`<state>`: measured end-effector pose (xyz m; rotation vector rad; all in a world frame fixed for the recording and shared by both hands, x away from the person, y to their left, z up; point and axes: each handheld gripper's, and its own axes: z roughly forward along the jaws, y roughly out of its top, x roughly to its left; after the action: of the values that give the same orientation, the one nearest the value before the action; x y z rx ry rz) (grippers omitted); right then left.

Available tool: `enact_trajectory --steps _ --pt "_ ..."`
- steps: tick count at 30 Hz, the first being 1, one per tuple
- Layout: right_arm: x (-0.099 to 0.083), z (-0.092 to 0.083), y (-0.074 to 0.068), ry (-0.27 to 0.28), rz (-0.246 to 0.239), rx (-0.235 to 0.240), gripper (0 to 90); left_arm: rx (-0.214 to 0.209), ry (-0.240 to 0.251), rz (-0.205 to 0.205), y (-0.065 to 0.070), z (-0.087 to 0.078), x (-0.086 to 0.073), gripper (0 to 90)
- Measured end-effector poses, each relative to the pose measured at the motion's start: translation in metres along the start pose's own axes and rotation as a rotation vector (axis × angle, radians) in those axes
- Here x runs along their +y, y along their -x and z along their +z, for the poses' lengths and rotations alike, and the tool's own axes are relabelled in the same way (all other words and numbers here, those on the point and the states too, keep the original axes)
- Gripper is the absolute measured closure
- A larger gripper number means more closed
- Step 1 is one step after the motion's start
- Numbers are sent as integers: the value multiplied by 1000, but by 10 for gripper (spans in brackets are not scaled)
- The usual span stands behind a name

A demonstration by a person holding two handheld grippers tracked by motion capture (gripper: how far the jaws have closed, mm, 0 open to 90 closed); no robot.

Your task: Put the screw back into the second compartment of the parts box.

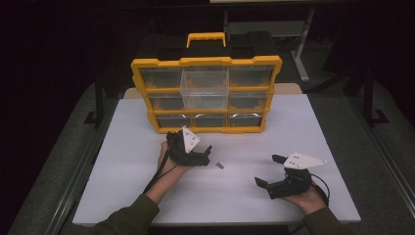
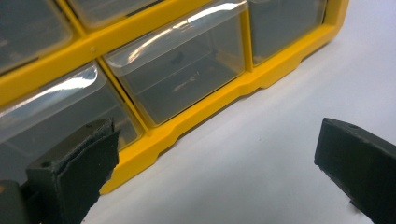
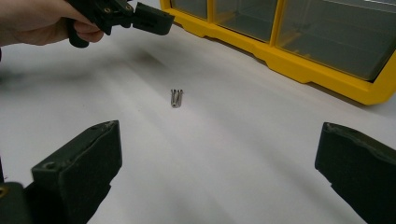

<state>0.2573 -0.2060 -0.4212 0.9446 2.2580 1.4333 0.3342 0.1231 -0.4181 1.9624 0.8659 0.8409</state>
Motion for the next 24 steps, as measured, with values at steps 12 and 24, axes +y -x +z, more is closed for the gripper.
enact_trajectory --steps 12,24 --pt "0 0 1 1 3 2 0 -101 92 -103 -19 -10 -4 0" --pt "0 -1 0 2 1 0 0 -170 140 -94 -29 -35 -12 0"
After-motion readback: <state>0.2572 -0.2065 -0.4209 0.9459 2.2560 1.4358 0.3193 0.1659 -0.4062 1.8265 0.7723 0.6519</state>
